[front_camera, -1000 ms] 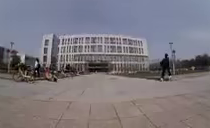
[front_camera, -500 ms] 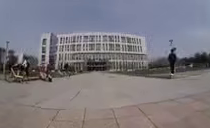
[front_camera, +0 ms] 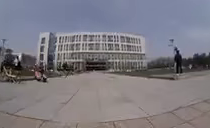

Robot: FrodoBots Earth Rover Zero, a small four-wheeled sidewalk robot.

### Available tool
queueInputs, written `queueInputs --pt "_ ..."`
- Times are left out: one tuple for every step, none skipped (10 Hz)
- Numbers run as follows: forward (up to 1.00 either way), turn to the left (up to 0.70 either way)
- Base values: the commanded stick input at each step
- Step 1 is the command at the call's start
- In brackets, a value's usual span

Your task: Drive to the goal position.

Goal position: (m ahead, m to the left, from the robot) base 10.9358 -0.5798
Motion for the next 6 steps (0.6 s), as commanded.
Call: queueInputs --pt "0.85 0.0" --pt "0.85 0.0" --pt "0.85 0.0" --pt "0.85 0.0" --pt "0.85 0.0" --pt "0.85 0.0"
